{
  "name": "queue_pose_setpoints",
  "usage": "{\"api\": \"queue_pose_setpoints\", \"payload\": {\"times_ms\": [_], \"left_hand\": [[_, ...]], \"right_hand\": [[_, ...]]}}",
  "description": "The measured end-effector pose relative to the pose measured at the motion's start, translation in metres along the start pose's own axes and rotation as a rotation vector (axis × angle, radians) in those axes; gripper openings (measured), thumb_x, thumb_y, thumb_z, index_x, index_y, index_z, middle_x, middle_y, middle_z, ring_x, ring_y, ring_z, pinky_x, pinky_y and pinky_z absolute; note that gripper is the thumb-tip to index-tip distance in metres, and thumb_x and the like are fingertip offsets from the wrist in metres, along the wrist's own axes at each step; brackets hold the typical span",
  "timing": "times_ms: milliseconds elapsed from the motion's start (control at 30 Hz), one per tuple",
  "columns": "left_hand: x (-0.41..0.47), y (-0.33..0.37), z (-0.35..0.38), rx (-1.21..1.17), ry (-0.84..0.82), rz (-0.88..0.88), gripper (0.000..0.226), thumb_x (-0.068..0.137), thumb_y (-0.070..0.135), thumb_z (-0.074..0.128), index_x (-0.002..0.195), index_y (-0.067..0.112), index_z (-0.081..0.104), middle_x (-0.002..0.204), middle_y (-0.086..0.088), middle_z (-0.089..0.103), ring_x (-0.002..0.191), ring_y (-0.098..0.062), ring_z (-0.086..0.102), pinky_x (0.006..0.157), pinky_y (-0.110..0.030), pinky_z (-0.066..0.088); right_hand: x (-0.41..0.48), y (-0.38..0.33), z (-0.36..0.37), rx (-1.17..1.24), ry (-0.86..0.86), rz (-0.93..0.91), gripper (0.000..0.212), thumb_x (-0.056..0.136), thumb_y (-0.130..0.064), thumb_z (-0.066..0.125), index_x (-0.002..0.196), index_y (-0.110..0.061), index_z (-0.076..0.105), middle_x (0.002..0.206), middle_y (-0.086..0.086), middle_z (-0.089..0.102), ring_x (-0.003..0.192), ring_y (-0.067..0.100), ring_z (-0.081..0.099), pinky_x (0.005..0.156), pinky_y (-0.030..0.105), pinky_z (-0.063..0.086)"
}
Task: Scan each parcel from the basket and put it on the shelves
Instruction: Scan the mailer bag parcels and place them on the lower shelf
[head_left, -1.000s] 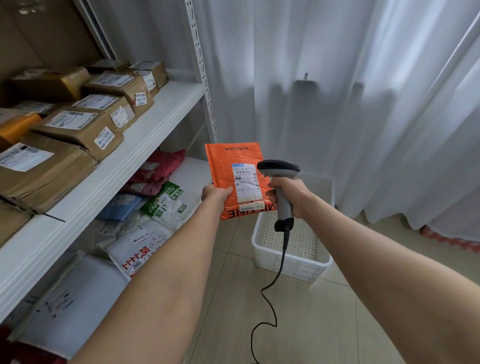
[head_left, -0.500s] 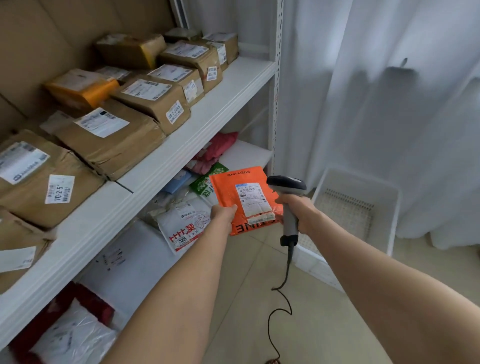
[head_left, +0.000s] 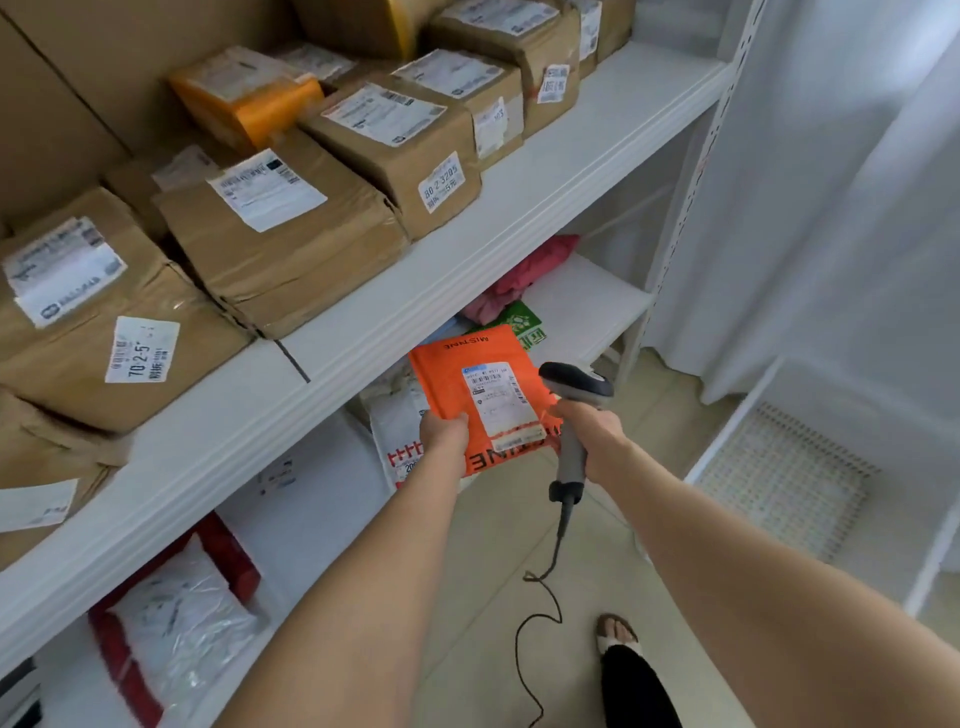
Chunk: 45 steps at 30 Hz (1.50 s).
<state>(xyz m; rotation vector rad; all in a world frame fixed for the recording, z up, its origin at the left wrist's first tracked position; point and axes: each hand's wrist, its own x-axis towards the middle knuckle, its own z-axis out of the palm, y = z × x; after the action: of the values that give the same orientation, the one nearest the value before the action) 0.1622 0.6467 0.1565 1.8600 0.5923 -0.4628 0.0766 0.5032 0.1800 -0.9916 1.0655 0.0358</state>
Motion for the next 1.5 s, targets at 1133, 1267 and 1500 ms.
{"api": "queue_pose_setpoints", "payload": {"times_ms": [1133,1267,1500], "left_hand": [[0.248,-0.100,-0.002,0.525,0.322,-0.251,0.039,0.097,0.011,0.049,0.134,-0.002,0.048,0.135,-0.019,0.052,0.124,-0.032,0.052,0.090,-0.031,0.048],[0.237,-0.108,0.004,0.428,0.240,-0.293,0.036,0.100,0.010,0.043,0.135,0.003,0.050,0.133,-0.010,0.057,0.121,-0.022,0.057,0.058,-0.010,0.047],[0.225,-0.088,0.009,0.297,0.585,-0.385,0.040,0.100,0.013,0.036,0.139,0.003,0.037,0.141,-0.018,0.035,0.130,-0.029,0.036,0.106,-0.035,0.030]], "right_hand": [[0.258,0.040,0.089,0.178,-0.063,0.067,0.017,0.089,0.000,0.062,0.104,-0.008,0.060,0.082,0.004,0.063,0.062,0.011,0.060,0.049,0.018,0.050],[0.267,0.040,0.092,0.126,-0.039,0.062,0.009,0.086,-0.004,0.066,0.088,-0.011,0.061,0.074,0.002,0.062,0.058,0.010,0.058,0.048,0.020,0.050],[0.275,0.041,0.098,-0.065,-0.086,0.063,0.009,0.083,-0.009,0.069,0.082,-0.014,0.061,0.077,0.004,0.065,0.073,0.021,0.063,0.077,0.036,0.055]]}}
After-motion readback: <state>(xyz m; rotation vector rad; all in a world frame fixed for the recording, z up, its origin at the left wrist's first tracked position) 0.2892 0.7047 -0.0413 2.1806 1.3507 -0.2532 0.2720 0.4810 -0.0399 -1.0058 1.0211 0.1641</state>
